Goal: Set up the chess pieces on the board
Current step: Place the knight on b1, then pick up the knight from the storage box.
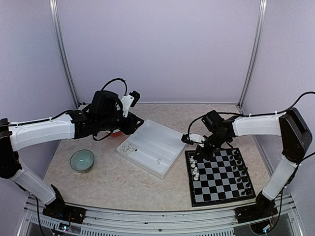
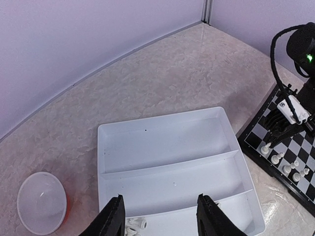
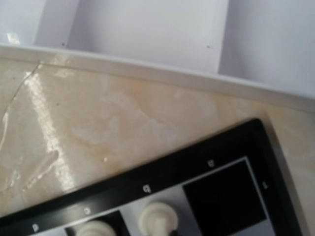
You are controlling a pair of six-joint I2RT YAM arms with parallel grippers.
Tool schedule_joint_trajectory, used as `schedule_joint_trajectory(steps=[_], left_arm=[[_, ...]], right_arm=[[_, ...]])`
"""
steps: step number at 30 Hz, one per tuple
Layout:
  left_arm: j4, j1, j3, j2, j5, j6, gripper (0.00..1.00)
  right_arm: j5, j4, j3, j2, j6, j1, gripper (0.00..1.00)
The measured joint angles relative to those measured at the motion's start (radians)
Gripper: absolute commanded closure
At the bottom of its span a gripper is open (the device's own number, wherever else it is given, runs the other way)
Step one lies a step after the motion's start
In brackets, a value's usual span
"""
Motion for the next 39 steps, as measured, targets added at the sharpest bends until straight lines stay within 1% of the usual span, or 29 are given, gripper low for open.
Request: schedule_joint_trajectory(steps=[3, 6, 14, 27, 30, 31, 35, 39], left_arm=[[0.000, 0.000, 0.000, 0.000, 0.000, 0.000, 0.50], [0.000, 0.000, 0.000, 0.000, 0.000, -0.001, 0.50], [0.000, 0.000, 0.000, 0.000, 0.001, -0.001, 0.50], [-0.009, 0.000, 0.002, 0.002, -0.015, -0.014, 0.50], [-0.072, -0.002, 0.034, 0.026, -0.044, -0.046, 0.54], [-0.118, -0.002, 0.072, 0.055, -0.058, -0.066, 0.55], [-0.249, -0.002, 0.175, 0.174, -0.079, -0.161, 0.56], [-0.368, 0.002, 0.187, 0.266, -0.079, -0.254, 0.56]], right_arm=[[0.003, 0.000, -0.004, -0.004, 0.000, 0.000, 0.97], [0.004, -0.002, -0.011, -0.011, -0.003, 0.000, 0.91], [-0.001, -0.018, -0.018, -0.036, -0.001, 0.000, 0.81], [-0.047, -0.089, 0.054, -0.041, 0.001, -0.003, 0.78], [-0.055, -0.107, 0.093, -0.062, 0.001, -0.015, 0.78], [-0.058, -0.110, 0.106, -0.074, 0.001, -0.021, 0.78], [-0.064, -0.108, 0.143, -0.136, 0.002, -0.050, 0.78], [-0.066, -0.102, 0.148, -0.162, 0.006, -0.060, 0.78]])
